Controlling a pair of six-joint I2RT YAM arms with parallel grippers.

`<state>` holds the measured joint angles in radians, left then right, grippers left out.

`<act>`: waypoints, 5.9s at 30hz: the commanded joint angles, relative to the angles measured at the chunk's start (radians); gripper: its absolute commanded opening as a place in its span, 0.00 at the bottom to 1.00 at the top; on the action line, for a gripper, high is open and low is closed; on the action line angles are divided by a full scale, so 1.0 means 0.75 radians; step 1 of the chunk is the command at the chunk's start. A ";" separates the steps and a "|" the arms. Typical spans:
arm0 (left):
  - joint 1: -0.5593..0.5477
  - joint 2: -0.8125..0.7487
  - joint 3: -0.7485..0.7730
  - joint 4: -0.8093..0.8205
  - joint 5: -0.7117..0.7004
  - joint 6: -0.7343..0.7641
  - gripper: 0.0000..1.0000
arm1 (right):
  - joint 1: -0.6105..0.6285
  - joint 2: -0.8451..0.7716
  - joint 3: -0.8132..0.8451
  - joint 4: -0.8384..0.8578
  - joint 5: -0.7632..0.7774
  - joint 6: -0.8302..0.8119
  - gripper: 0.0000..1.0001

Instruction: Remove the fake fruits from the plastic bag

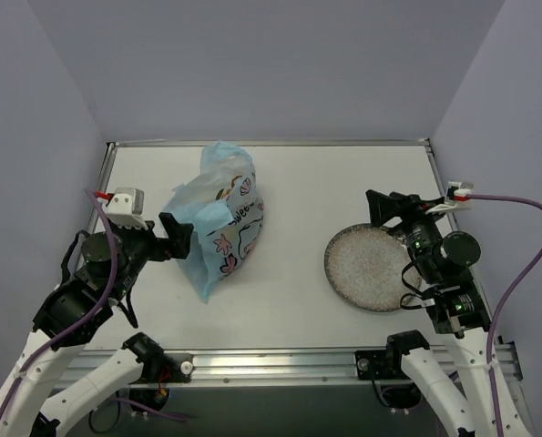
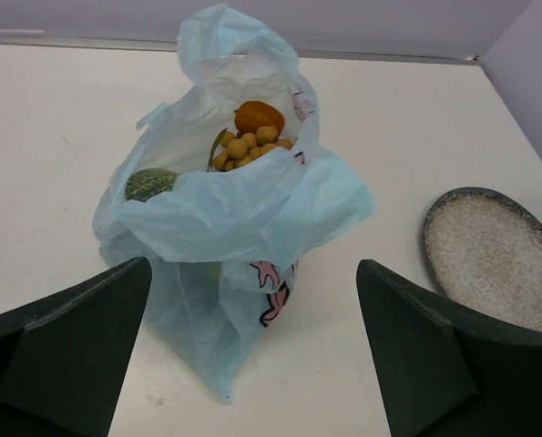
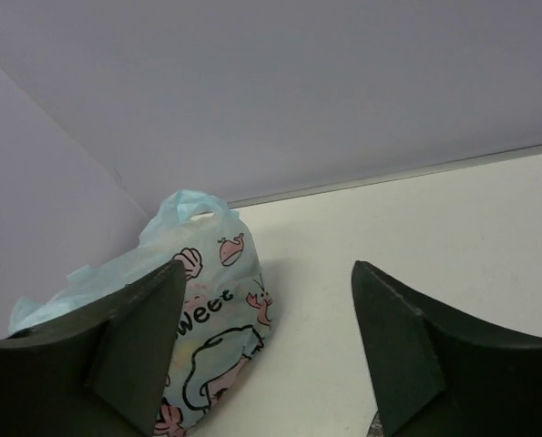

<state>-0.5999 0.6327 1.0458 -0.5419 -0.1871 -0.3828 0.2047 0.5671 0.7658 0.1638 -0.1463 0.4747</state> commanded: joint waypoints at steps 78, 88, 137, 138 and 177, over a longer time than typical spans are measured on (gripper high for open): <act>0.209 0.398 -0.707 0.497 0.413 -0.531 0.53 | 1.036 1.296 -0.086 0.414 0.749 0.171 0.02; 0.168 0.212 -0.811 0.446 0.313 -0.522 0.02 | 1.093 1.007 0.212 -0.016 0.615 -0.068 0.55; 0.143 -0.019 -0.857 0.473 0.284 -0.574 0.02 | 1.024 1.711 0.777 0.295 0.803 -0.220 0.00; 0.143 -0.011 -0.844 0.479 0.282 -0.570 0.02 | 1.024 1.672 0.765 0.325 0.762 -0.224 0.00; 0.137 0.007 -0.660 0.502 0.190 -0.551 0.02 | 0.480 0.795 0.540 0.492 -0.202 0.279 0.00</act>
<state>-0.4915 0.6598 0.4896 -0.1711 -0.0273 -0.8150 0.6529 1.2259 1.1965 0.5564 -0.3367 0.6884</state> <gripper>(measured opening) 0.028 0.121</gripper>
